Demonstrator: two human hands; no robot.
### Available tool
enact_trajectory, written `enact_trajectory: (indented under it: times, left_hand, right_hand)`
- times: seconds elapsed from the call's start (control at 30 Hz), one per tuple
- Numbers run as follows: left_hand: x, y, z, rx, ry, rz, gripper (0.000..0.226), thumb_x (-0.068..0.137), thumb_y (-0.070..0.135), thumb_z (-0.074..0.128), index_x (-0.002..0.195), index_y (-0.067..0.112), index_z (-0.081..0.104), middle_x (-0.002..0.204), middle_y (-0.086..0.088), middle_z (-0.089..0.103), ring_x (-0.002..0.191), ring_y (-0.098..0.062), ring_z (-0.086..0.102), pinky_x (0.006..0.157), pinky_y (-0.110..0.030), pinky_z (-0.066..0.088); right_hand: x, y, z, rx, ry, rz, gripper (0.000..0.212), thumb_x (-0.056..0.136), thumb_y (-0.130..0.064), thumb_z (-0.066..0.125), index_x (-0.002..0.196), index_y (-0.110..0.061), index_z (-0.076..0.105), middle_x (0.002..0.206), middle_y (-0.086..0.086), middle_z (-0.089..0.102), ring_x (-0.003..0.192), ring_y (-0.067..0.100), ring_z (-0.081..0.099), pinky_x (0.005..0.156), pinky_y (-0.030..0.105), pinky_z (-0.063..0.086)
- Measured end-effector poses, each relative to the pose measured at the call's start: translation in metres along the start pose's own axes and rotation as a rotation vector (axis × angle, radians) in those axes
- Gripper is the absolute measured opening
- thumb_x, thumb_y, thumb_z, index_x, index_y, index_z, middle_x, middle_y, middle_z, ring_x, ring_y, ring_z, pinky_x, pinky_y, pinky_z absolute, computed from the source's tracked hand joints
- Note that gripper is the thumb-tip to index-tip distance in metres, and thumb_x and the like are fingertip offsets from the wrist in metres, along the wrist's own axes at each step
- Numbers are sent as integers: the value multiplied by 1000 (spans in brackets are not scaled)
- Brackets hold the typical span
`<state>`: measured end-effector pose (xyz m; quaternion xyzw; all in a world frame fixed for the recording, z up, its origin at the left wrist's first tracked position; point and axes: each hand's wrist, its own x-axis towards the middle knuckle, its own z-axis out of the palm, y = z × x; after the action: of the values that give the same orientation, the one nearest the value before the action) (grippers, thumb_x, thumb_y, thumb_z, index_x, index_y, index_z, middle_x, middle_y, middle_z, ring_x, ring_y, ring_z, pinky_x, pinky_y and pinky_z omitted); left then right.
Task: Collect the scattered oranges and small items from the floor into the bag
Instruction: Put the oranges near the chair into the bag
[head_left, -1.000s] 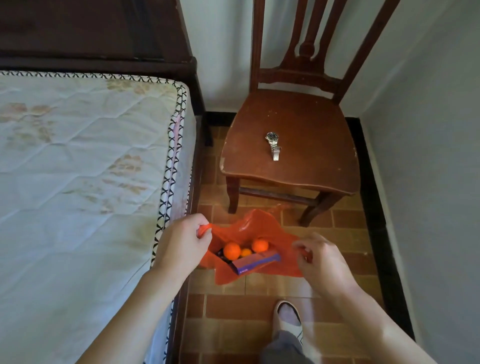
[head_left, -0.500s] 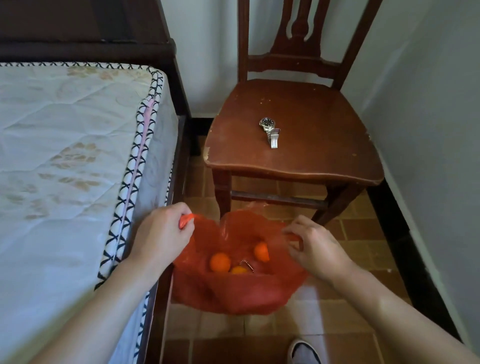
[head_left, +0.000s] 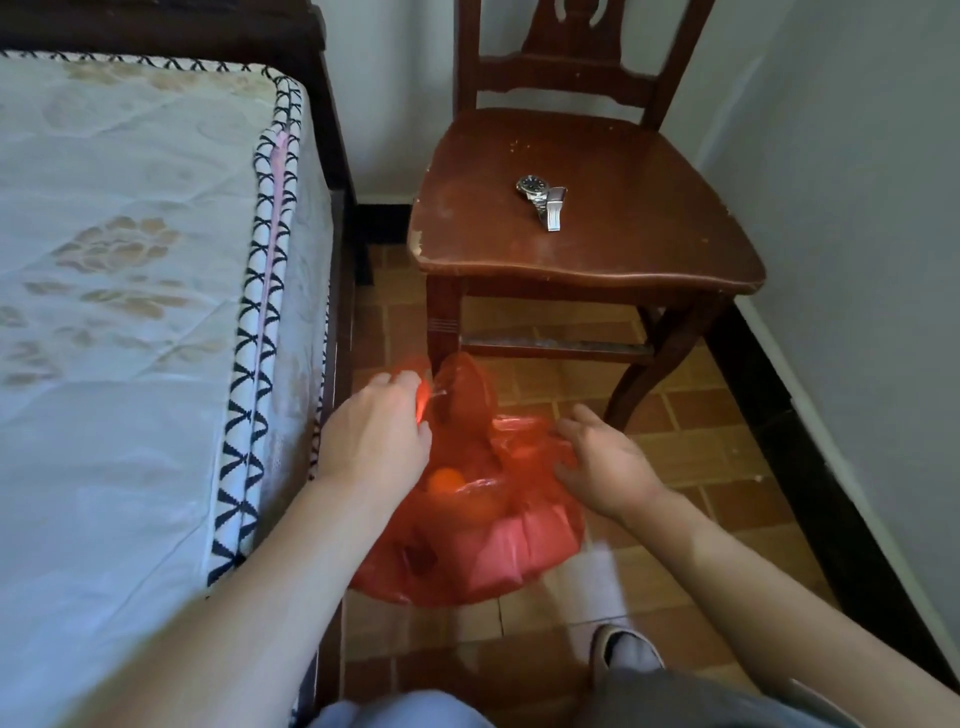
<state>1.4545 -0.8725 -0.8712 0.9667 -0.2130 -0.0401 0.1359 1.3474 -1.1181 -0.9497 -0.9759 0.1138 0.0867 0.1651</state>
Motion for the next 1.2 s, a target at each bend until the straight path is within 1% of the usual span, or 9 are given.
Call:
enact_trajectory:
  times: [0.1,0.2,0.37,0.53,0.67,0.77,0.87,1.03,1.2]
  left_hand:
    - [2,-9,-10,-52,65,-48,44,93,16,65,136,21,55,120,-8,62,103,-34,66,80,-46,56]
    - [8,-16,-20,-49,157,-124,64,91,5,67,149,19,45,130,-12,56,114,-34,59,83,-43,53]
    - [7,1,-10,-3,271,181,50,81,2,74,128,15,65,119,-6,56,110,-30,53,92,-43,53]
    - [-3,38,31,-17,85,451,32,91,26,67,123,24,66,119,4,55,115,-22,51,100,-39,47]
    - [-12,40,60,95,-62,454,36,95,37,62,128,25,61,124,3,53,120,-22,50,103,-41,45]
    - [-15,35,78,220,-161,407,40,95,38,61,133,24,56,129,1,51,125,-24,47,106,-43,41]
    - [-19,29,94,342,-267,356,46,95,35,61,138,22,51,133,-3,51,130,-28,46,109,-47,38]
    - [-28,19,115,496,-422,328,43,95,25,63,137,20,52,135,-7,53,129,-31,46,106,-50,38]
    - [-31,20,119,572,-513,330,37,94,3,51,127,17,63,132,-10,58,127,-32,49,105,-46,38]
  right_hand:
    - [3,-6,-1,-66,133,11,42,86,-31,65,127,-22,65,111,-3,49,101,23,60,83,41,57]
    - [2,-8,-10,-151,238,133,24,91,-35,65,109,-19,67,108,-1,50,94,22,59,75,39,58]
    - [3,-16,-35,-288,17,418,26,90,-20,65,114,-17,71,116,5,64,97,25,68,78,37,61]
    - [3,-14,-43,-276,178,123,18,89,-30,63,102,-21,72,100,-3,57,99,24,61,81,45,58]
    - [20,-13,-36,-189,289,-187,45,89,-37,63,133,-27,61,137,-5,51,127,21,49,100,45,47]
    - [40,-15,-12,-163,157,-298,68,89,-47,63,152,-34,39,160,-6,30,149,22,26,114,50,34]
    - [59,-8,15,-173,49,-387,78,89,-48,65,157,-35,29,167,-5,19,154,24,17,118,53,32]
    - [82,-1,58,-282,-79,-456,82,89,-35,71,158,-34,27,166,-1,20,148,29,30,107,53,45]
    - [84,22,78,-220,-132,-318,63,100,-14,46,159,-31,31,154,3,39,120,32,61,92,42,53]
